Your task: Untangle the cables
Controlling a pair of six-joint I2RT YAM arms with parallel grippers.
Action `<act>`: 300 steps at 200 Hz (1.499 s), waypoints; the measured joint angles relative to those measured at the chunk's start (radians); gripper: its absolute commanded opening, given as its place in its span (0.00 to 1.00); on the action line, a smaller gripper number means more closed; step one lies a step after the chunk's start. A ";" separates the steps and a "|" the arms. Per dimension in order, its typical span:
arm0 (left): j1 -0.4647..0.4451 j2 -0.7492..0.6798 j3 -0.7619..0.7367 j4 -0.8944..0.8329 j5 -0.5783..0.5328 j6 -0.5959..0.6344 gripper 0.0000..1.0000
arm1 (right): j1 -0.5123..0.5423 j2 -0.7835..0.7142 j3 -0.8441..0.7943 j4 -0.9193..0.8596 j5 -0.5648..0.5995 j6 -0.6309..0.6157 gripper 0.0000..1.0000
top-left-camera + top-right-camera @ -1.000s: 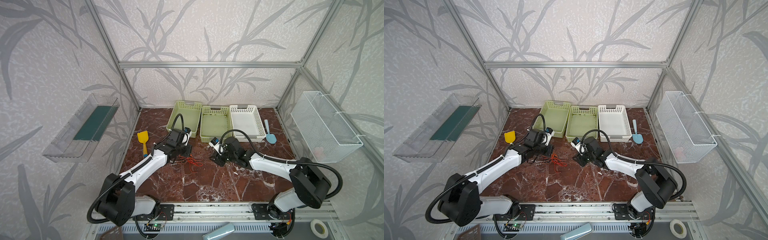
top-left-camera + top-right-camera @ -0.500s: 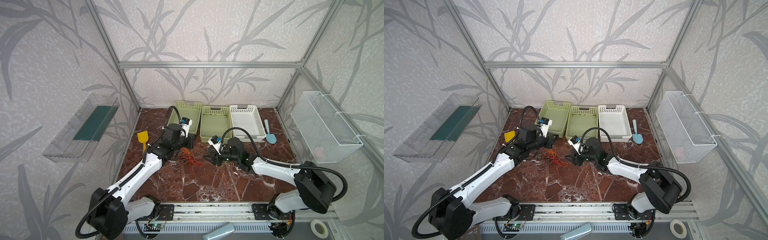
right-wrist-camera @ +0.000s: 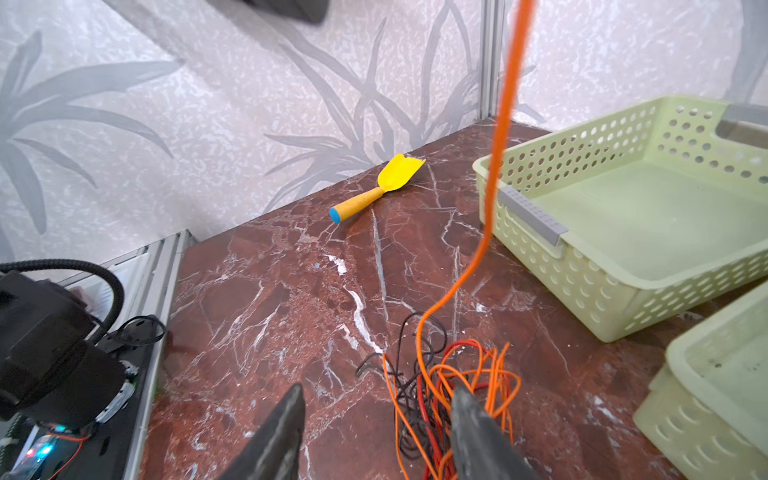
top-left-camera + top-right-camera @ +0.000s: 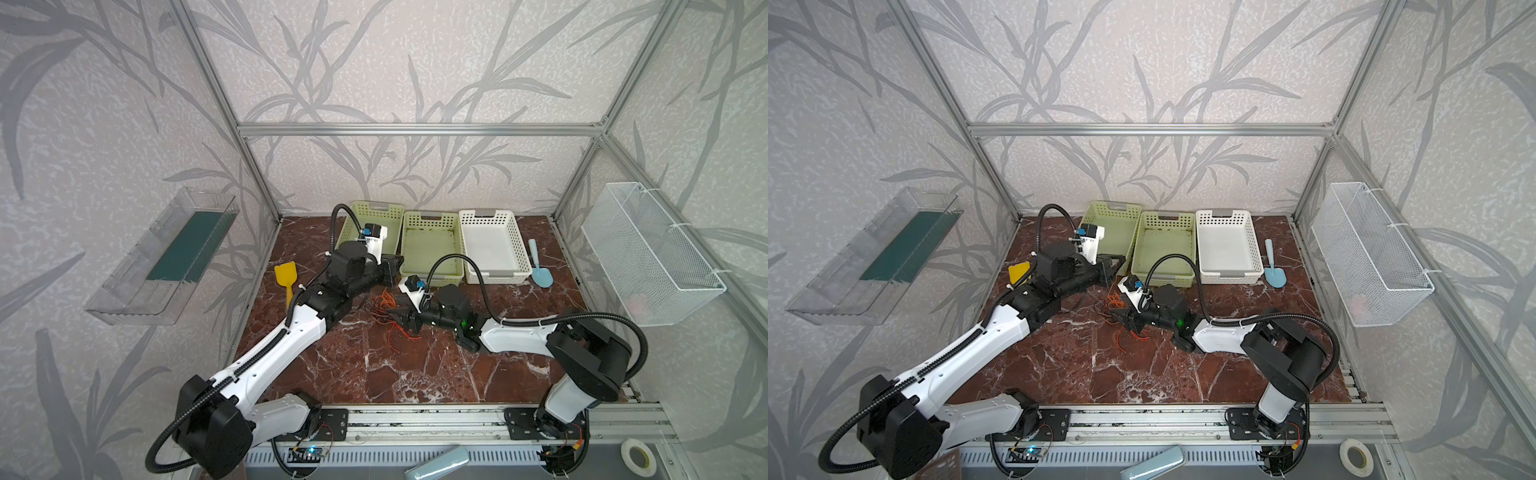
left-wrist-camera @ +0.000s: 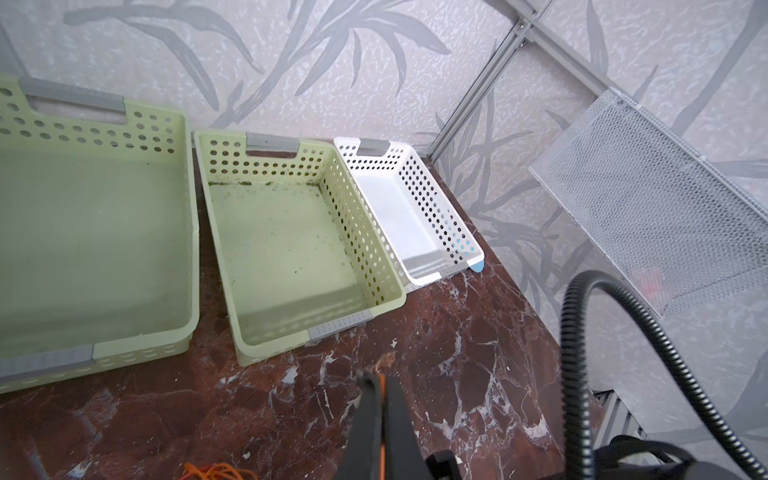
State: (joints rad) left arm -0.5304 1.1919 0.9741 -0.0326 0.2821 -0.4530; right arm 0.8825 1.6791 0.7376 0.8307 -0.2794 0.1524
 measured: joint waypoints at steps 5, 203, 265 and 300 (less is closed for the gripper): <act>-0.002 0.000 0.002 0.002 -0.002 -0.003 0.00 | 0.001 0.007 0.000 0.021 0.011 0.006 0.53; -0.034 0.055 0.058 0.010 -0.080 -0.058 0.00 | -0.006 0.166 0.109 0.278 0.119 0.133 0.46; -0.031 0.058 0.060 0.011 -0.090 -0.068 0.00 | -0.008 0.212 0.117 0.351 0.110 0.174 0.01; -0.039 0.059 0.072 0.020 -0.074 -0.069 0.48 | -0.007 0.217 0.095 0.405 0.057 0.193 0.00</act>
State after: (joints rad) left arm -0.5697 1.2507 1.0466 -0.0124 0.2085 -0.5220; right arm 0.8753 1.8965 0.8330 1.2354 -0.2222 0.3458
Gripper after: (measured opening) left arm 0.244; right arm 0.048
